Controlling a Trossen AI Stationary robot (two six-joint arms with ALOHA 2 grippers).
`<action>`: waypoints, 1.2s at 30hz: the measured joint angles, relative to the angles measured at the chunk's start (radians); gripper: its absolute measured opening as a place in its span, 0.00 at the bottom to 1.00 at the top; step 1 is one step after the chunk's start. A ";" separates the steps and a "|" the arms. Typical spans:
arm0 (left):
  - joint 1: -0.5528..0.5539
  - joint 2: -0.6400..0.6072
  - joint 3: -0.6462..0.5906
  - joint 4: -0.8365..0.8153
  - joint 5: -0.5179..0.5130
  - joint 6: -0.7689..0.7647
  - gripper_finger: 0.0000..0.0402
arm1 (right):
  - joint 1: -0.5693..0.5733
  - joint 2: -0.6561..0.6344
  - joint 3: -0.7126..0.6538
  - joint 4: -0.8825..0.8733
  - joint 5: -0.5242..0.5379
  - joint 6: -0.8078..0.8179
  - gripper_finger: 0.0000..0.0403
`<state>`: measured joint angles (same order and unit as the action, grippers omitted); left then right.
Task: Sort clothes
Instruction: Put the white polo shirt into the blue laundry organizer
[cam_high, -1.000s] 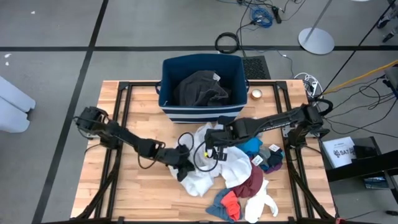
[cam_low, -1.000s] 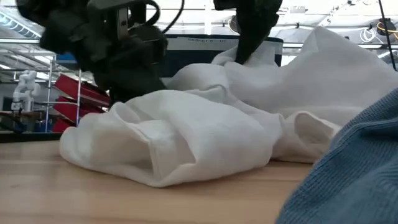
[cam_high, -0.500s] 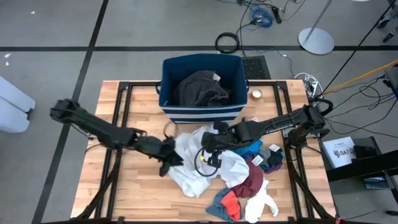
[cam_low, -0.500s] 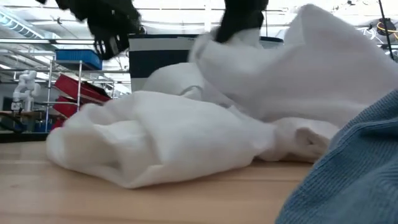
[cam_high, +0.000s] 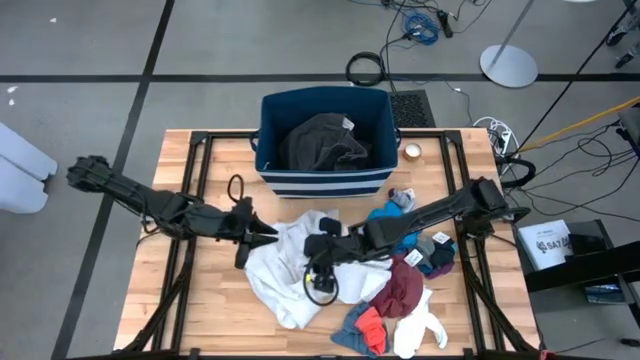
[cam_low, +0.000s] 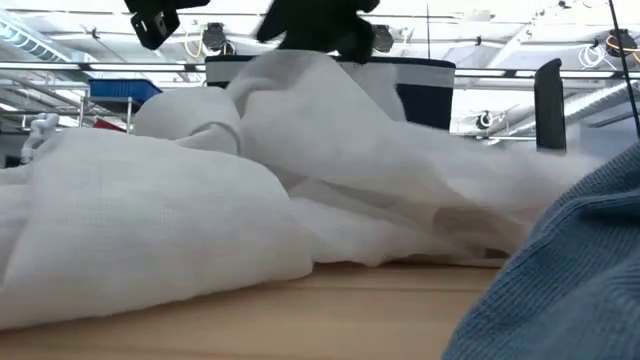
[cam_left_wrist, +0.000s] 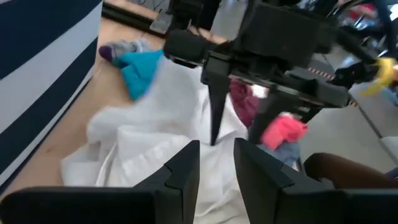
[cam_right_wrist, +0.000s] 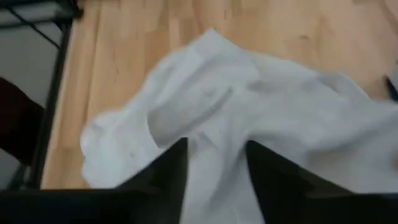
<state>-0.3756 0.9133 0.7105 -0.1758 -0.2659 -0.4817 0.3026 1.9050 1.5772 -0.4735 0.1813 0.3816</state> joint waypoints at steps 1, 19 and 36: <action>0.000 -0.001 0.000 -0.015 -0.001 -0.002 0.27 | 0.005 0.013 0.000 0.022 -0.004 0.001 0.45; 0.000 0.000 0.000 -0.088 -0.005 -0.010 0.27 | 0.060 0.301 0.000 0.281 -0.049 -0.009 0.88; 0.002 0.000 0.000 -0.100 -0.025 -0.009 0.27 | 0.046 0.378 0.008 0.053 0.133 0.037 0.86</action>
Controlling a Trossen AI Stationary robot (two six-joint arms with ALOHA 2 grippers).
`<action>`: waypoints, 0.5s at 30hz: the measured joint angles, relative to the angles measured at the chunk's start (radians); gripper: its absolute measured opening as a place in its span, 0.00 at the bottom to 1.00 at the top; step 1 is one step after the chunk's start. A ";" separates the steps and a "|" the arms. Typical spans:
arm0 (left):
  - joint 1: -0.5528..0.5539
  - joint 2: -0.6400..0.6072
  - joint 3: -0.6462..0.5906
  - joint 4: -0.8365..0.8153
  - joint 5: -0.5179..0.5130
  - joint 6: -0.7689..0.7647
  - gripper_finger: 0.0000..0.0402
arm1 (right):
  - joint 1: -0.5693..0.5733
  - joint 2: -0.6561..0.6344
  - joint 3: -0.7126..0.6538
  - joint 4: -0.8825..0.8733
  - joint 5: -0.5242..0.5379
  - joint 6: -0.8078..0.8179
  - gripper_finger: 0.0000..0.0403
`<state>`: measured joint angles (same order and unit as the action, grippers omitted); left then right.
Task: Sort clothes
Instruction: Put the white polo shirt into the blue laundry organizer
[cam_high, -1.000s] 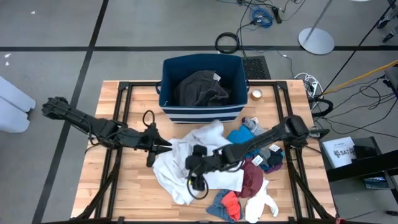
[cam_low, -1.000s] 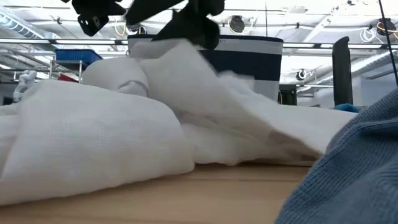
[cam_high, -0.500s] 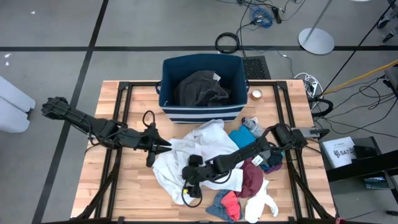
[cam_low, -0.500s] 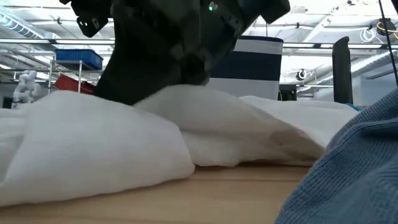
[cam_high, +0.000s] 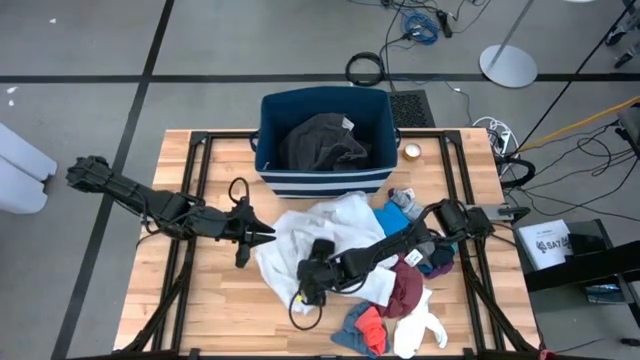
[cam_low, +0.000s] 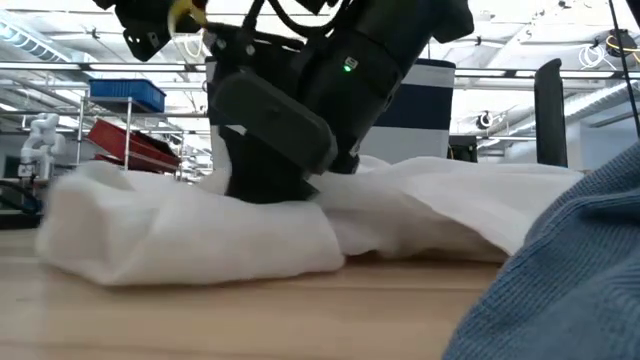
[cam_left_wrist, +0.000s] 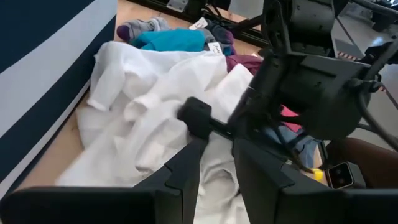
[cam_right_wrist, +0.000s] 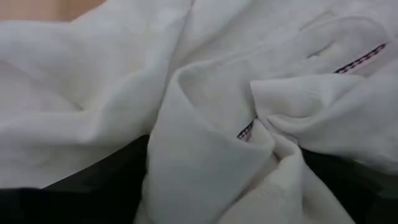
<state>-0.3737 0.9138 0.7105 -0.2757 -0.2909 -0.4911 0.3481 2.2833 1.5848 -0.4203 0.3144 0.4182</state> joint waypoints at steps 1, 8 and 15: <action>0.000 0.000 0.000 0.000 -0.001 0.000 0.27 | -0.004 0.000 0.000 -0.014 0.003 0.013 0.85; 0.000 0.000 0.000 -0.005 -0.008 0.008 0.27 | -0.023 -0.002 0.000 -0.056 -0.004 0.049 0.65; 0.000 0.000 0.000 -0.005 -0.045 0.010 0.27 | -0.029 -0.003 -0.001 -0.069 -0.006 0.074 0.23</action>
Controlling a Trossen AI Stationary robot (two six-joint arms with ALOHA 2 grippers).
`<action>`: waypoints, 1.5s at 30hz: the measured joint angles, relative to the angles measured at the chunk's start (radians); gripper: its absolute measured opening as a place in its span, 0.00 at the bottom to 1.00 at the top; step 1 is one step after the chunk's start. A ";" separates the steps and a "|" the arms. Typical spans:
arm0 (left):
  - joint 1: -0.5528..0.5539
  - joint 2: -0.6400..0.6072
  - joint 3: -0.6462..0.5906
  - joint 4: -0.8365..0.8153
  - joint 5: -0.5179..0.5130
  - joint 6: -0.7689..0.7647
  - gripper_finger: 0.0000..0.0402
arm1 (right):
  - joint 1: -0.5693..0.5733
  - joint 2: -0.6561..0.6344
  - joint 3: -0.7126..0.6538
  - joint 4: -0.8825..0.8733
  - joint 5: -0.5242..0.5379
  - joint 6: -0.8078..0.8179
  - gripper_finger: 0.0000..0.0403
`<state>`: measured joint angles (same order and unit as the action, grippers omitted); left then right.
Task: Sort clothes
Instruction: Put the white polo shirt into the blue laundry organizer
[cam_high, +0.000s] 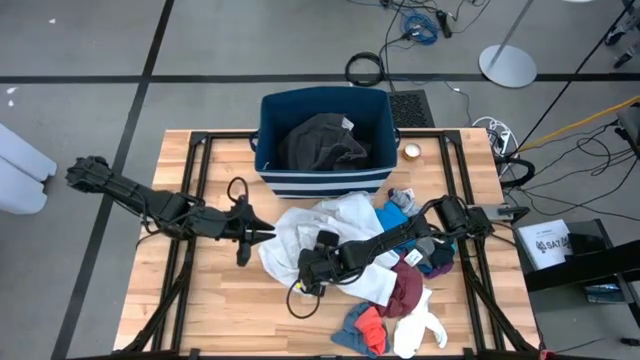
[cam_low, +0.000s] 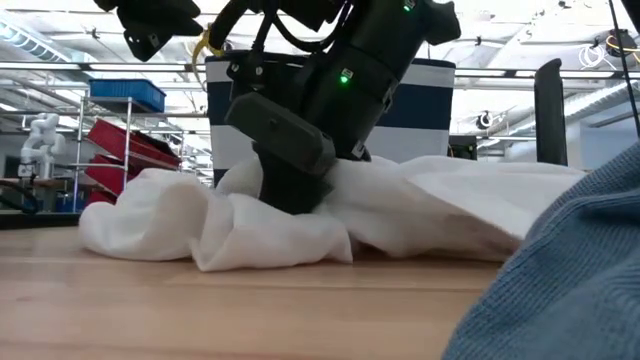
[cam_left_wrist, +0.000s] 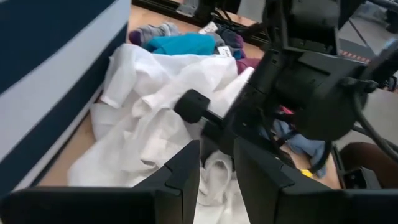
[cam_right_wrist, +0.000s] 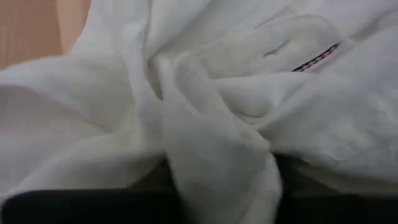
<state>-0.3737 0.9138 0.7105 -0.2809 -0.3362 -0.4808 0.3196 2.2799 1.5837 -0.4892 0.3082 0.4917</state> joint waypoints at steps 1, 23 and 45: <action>0.000 0.000 0.000 0.000 -0.010 0.000 0.27 | 0.000 0.000 0.000 0.000 0.000 0.001 0.16; -0.002 0.000 -0.001 -0.189 -0.256 -0.123 0.27 | 0.030 -0.367 0.187 -0.352 0.036 -0.126 0.09; -0.002 0.000 -0.002 -0.199 -0.252 -0.055 0.27 | -0.076 -0.887 0.193 0.250 0.242 -0.701 0.09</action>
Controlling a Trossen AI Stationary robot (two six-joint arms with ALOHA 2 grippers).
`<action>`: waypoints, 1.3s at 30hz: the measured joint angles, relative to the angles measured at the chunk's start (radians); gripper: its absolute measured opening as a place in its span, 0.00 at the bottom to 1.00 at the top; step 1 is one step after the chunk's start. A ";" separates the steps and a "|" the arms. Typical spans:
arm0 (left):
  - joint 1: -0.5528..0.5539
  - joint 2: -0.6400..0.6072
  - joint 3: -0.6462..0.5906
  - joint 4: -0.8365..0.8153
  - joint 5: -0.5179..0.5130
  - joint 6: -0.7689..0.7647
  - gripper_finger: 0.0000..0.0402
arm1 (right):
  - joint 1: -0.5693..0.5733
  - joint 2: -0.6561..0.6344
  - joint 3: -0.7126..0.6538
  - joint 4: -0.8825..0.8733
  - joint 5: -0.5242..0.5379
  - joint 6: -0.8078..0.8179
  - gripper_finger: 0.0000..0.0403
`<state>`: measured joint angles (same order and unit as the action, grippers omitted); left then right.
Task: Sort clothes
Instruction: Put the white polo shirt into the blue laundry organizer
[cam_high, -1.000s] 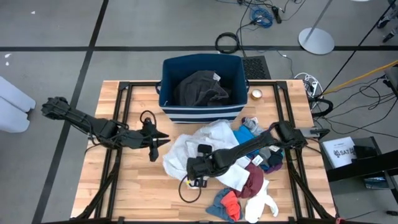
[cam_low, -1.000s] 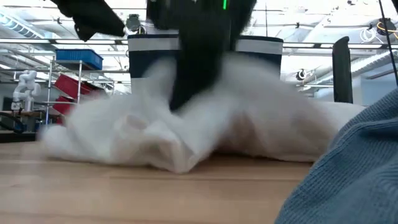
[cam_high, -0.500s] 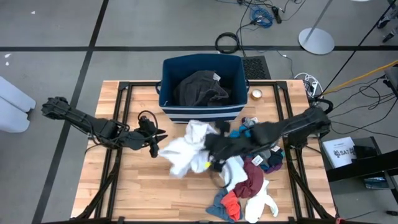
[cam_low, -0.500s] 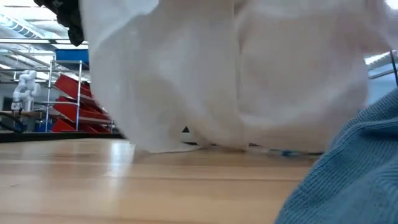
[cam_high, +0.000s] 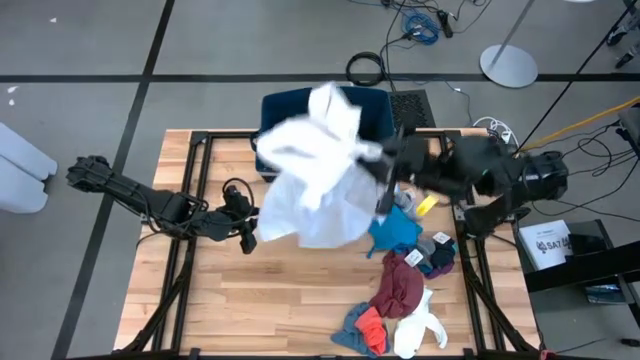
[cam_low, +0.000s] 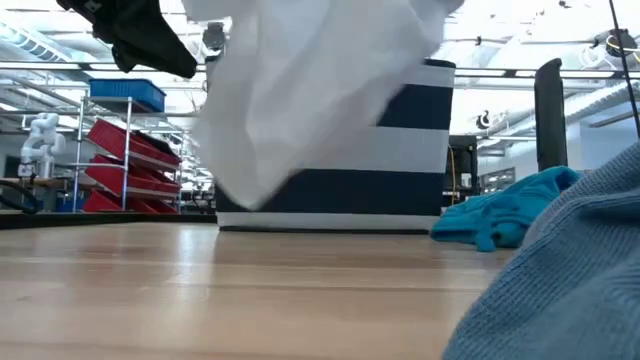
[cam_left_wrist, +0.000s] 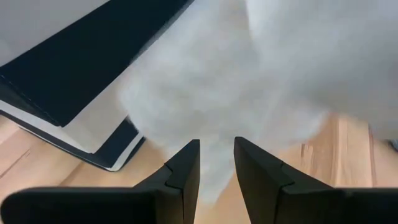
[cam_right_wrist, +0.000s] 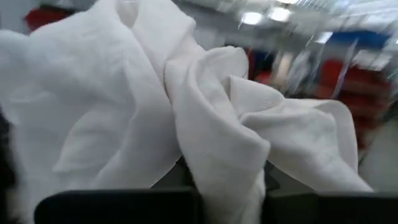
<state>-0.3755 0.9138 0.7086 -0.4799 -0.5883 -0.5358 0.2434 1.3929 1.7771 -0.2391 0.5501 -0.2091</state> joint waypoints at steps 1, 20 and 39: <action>0.000 0.000 0.000 0.000 0.000 0.000 0.27 | -0.021 -0.007 0.000 0.043 -0.001 -0.036 0.09; 0.001 0.000 0.000 0.000 0.001 0.046 0.27 | -0.481 0.026 0.000 0.615 -0.271 -0.058 0.09; 0.023 0.000 0.000 0.000 -0.012 0.055 0.27 | -0.730 0.196 0.000 0.705 -0.372 0.189 0.09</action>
<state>-0.3521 0.9138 0.7086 -0.4801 -0.6006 -0.4810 -0.4870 1.5884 1.7775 0.4657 0.1777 -0.0201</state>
